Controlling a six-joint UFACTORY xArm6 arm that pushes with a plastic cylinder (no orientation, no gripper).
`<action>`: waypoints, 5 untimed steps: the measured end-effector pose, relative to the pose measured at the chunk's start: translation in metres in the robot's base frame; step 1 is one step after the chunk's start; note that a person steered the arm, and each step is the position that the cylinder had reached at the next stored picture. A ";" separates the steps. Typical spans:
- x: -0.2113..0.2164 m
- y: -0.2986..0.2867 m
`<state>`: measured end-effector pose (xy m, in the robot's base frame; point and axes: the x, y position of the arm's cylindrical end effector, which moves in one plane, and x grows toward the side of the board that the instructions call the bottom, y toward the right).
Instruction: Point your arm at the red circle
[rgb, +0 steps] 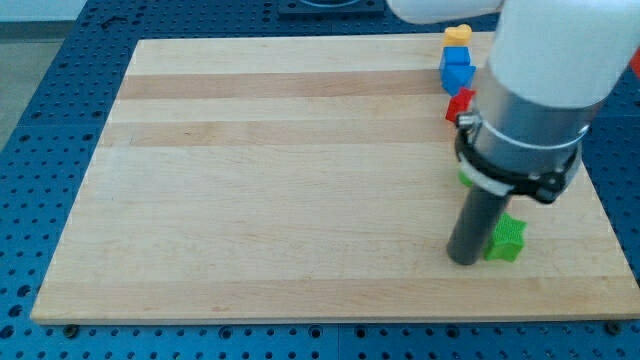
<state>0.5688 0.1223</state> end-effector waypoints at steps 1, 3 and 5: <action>0.025 -0.013; 0.024 0.113; -0.105 0.155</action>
<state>0.4637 0.2773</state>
